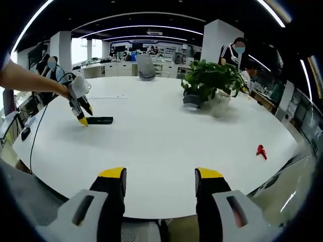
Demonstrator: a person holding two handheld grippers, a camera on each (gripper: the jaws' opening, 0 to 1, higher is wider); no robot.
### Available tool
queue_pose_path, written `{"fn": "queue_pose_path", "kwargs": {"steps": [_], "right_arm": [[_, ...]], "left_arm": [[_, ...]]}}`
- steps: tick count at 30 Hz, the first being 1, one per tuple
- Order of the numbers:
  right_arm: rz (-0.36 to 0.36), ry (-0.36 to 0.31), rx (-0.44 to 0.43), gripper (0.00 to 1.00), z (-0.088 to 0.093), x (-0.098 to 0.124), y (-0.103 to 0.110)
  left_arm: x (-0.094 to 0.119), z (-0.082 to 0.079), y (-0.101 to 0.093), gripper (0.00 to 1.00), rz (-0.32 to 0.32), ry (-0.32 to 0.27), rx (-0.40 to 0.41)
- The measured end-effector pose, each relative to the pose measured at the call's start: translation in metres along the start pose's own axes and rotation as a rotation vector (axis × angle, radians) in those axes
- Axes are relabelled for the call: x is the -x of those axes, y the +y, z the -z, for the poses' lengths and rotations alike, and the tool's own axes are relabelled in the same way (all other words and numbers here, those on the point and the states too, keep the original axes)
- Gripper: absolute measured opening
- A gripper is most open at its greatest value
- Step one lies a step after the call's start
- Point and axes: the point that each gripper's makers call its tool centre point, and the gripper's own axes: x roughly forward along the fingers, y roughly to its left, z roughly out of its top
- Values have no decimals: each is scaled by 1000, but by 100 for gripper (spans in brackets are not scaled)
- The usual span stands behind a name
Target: Press the specified remote control buttons in sequence, fully releasing each button before pressing the next.
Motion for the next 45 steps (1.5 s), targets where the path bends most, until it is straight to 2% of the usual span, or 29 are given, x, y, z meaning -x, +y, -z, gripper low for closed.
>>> {"fn": "queue_pose_path", "kwargs": {"steps": [5, 8, 13, 16, 28, 33, 36, 45], "right_arm": [[0, -1, -1, 56, 0, 0, 0], [-2, 3, 4, 56, 1, 0, 0], [-5, -1, 6, 56, 0, 0, 1], [-4, -1, 9, 56, 0, 0, 1], [2, -18, 6, 55, -4, 1, -1], [3, -30, 5, 54, -5, 2, -2], [6, -31, 6, 54, -5, 2, -3], [5, -34, 10, 53, -6, 2, -2]], "left_arm": [[-1, 0, -6, 33, 48, 5, 19], [-1, 0, -6, 33, 40, 0, 15], [-1, -2, -12, 25, 46, 16, -25], [-2, -2, -12, 24, 36, 24, -13], [1, -2, -19, 23, -11, -27, 40], [-1, -2, -20, 23, -1, -30, 57], [-3, -2, -25, 23, 2, -19, 32], [-2, 0, -42, 23, 14, -18, 35]]}}
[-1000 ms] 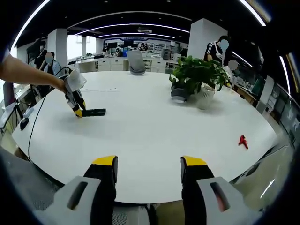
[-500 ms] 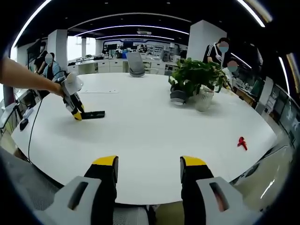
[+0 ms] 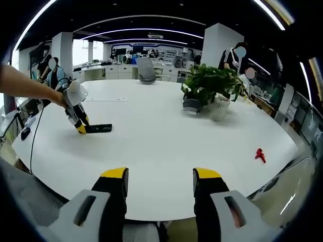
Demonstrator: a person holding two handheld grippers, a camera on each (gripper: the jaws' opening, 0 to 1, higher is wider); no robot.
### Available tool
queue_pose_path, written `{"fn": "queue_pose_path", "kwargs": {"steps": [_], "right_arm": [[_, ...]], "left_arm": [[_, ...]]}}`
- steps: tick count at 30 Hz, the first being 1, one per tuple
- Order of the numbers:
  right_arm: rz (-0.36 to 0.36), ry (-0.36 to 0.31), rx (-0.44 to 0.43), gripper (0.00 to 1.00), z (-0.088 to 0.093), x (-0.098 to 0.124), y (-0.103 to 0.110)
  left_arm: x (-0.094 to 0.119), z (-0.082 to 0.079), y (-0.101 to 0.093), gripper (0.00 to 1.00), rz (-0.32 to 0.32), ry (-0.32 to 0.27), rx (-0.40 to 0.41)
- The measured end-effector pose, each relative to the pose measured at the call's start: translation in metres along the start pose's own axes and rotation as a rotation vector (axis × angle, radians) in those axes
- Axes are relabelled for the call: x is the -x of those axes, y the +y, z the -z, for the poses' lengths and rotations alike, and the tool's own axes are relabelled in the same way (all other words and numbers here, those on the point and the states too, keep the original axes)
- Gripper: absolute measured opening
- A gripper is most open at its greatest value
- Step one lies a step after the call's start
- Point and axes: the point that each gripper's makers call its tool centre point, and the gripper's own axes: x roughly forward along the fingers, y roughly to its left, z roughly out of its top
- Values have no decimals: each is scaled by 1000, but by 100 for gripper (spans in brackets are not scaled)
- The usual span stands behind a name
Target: Press the specified remote control buttons in sequence, fully releasing each button before pressing the next.
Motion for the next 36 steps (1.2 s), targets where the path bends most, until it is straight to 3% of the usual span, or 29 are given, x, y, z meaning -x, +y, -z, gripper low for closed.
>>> {"fn": "queue_pose_path", "kwargs": {"steps": [23, 36], "right_arm": [[-15, -23, -3, 55, -4, 2, 3], [-15, -43, -14, 55, -6, 4, 3]], "left_arm": [[2, 2, -36, 24, -12, 60, -33], [3, 4, -54, 24, -10, 64, -31]]}}
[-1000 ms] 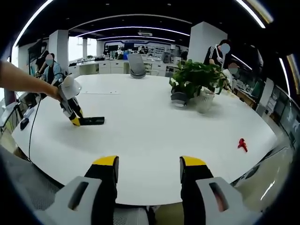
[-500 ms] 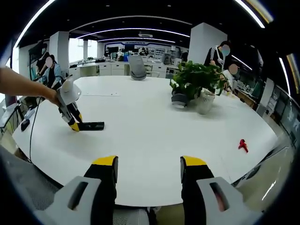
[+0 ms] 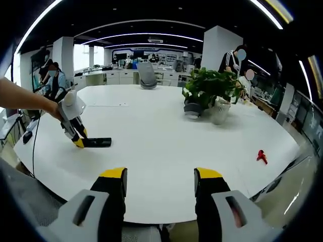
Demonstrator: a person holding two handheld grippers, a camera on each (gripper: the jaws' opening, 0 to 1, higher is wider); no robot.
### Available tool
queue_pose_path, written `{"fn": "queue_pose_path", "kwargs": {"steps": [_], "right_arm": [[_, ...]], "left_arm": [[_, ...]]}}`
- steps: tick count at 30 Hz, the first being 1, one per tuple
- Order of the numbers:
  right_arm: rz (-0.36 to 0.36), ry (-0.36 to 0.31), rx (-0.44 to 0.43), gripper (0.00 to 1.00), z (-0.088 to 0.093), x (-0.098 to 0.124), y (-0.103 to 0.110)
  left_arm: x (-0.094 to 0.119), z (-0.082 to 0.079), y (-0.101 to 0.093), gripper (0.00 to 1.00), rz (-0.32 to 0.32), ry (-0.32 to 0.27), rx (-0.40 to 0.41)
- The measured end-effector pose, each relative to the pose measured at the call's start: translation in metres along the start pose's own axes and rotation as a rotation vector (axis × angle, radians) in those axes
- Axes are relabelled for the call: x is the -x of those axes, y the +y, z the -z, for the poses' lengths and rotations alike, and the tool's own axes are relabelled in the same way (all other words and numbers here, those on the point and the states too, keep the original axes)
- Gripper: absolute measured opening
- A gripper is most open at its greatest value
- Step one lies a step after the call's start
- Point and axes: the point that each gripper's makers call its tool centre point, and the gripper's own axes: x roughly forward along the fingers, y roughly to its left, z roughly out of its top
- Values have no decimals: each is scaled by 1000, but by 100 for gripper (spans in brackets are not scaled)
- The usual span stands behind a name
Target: Press the specified remote control buttons in sequence, fully releasing each button before pressing the next.
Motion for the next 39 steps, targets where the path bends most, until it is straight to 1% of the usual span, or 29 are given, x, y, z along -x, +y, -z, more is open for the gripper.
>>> {"fn": "queue_pose_path", "kwargs": {"steps": [4, 8, 15, 21, 24, 27, 32, 35, 36, 37, 39], "right_arm": [[-2, -7, -1, 55, -1, 1, 0], [-6, -11, -4, 55, -1, 1, 1], [-8, -24, -11, 55, -4, 3, 1], [-21, -22, -8, 55, -3, 2, 4], [-36, -15, -14, 54, -3, 1, 7], [-41, -16, -16, 52, -4, 2, 8], [-53, -16, -29, 50, -4, 2, 9], [-80, -19, -44, 48, -8, 2, 12], [-107, -7, -66, 46, -8, 2, 16], [-123, 2, -83, 43, -8, 2, 18], [-141, -3, -101, 40, -12, 2, 19]], "left_arm": [[0, 0, -8, 24, -3, 1, 5], [1, 1, -17, 24, -11, 0, -8], [3, 2, -28, 24, 2, -13, 4], [3, 3, -42, 24, -6, -8, -20], [3, 3, -49, 24, -4, -10, -27], [4, 5, -57, 24, 10, -18, -10], [5, 6, -68, 24, -2, -30, -29], [5, 7, -73, 24, -4, -35, -31], [6, 7, -74, 24, -3, -38, -31], [6, 8, -76, 24, 0, -43, -24], [7, 9, -81, 24, 7, -50, -6]]}}
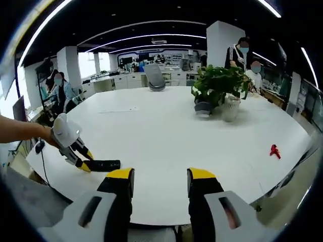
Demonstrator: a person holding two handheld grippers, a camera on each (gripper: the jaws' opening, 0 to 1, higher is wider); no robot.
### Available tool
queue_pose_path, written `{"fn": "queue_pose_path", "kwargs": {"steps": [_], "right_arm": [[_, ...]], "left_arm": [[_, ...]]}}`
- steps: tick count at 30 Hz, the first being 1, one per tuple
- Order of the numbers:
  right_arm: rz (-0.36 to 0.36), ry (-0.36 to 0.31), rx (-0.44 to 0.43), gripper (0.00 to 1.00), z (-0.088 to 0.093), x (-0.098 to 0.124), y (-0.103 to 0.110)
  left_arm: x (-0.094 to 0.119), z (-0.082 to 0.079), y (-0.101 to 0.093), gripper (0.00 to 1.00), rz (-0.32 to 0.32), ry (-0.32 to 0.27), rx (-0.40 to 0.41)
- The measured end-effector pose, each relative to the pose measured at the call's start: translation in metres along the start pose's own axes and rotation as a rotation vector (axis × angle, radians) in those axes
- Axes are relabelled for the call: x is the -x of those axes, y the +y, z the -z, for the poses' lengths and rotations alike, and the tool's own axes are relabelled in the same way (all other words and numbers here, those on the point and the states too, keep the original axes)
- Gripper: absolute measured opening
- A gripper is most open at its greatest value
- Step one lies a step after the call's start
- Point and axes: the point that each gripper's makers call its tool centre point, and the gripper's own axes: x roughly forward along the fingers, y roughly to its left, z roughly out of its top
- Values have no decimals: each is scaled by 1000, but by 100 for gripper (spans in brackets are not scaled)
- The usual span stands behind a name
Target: Press the specified remote control buttons in sequence, fully releasing each button before pressing the next.
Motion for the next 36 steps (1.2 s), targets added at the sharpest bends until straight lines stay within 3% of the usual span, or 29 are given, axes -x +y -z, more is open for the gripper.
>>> {"fn": "queue_pose_path", "kwargs": {"steps": [3, 9, 12, 19, 23, 26, 30, 36], "right_arm": [[-12, -7, -3, 36, -9, 0, 0], [-55, -69, -13, 22, -48, -9, 8], [-82, -95, -1, 16, -68, -18, 18], [-159, -102, 16, 3, -90, -41, 50], [-198, -93, 8, 0, -85, -56, 66], [-220, -54, 1, 0, -69, -71, 75], [-275, 20, -108, 0, -44, -83, 90], [-303, 65, -123, 0, -25, -93, 104]], "left_arm": [[1, 1, -9, 24, -1, -7, -16], [2, 2, -19, 24, -10, -18, -17], [3, 2, -25, 24, -17, -30, -1], [4, 3, -43, 24, -18, -71, 53], [5, 3, -52, 24, -25, -104, 88], [5, 2, -59, 24, -30, -137, 111], [5, 1, -66, 24, -29, -176, 130], [5, -3, -75, 24, -15, -188, 81]]}}
